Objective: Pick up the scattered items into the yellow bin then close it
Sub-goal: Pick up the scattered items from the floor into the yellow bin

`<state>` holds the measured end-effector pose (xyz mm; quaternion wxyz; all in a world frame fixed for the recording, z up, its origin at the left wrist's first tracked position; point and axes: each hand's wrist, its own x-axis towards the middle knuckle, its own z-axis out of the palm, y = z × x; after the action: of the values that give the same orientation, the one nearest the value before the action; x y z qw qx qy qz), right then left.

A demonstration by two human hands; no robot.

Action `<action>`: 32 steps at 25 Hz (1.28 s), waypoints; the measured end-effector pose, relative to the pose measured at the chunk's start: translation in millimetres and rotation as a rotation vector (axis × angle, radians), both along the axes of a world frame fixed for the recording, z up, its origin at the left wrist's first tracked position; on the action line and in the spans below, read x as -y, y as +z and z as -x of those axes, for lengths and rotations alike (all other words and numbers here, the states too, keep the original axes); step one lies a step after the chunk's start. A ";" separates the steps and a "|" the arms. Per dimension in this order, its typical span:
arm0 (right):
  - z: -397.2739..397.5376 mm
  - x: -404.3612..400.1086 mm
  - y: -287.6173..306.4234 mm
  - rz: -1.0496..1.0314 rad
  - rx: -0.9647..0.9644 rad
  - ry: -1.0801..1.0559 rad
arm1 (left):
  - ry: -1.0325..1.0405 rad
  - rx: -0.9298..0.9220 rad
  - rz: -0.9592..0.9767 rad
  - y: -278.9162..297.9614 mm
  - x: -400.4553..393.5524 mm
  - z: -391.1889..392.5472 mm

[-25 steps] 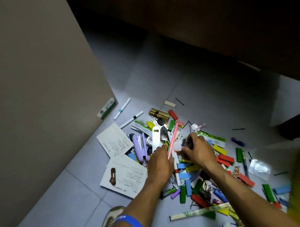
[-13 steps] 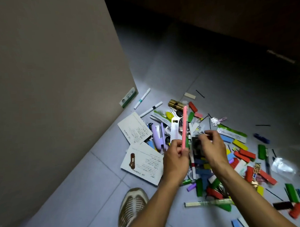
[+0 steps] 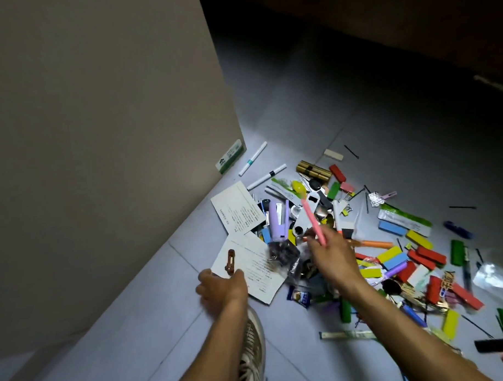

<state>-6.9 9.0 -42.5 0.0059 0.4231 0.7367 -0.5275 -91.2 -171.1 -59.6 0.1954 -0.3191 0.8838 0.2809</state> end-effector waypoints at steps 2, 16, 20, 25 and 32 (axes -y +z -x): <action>1.1 5.8 -5.8 -0.283 0.102 0.280 | 0.188 -0.008 -0.253 -4.4 -3.1 3.2; 5.6 17.0 -13.0 0.331 0.028 -0.025 | 0.176 0.043 -0.997 5.6 -20.6 -15.6; -6.4 -3.3 1.7 0.418 0.067 -0.156 | -0.044 0.136 -0.909 13.4 -30.7 -21.6; -6.2 -32.9 36.8 -0.032 0.233 -0.040 | -0.120 -0.129 -0.475 25.1 -47.6 11.8; -33.0 -65.9 48.2 -0.133 0.040 -0.197 | -1.424 -0.072 0.451 -6.6 -52.6 149.4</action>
<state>26.1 75.0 5.7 -0.0594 0.5032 0.7247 -0.4669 -240.6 -118.4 -66.1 0.2308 0.3074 0.9187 -0.0912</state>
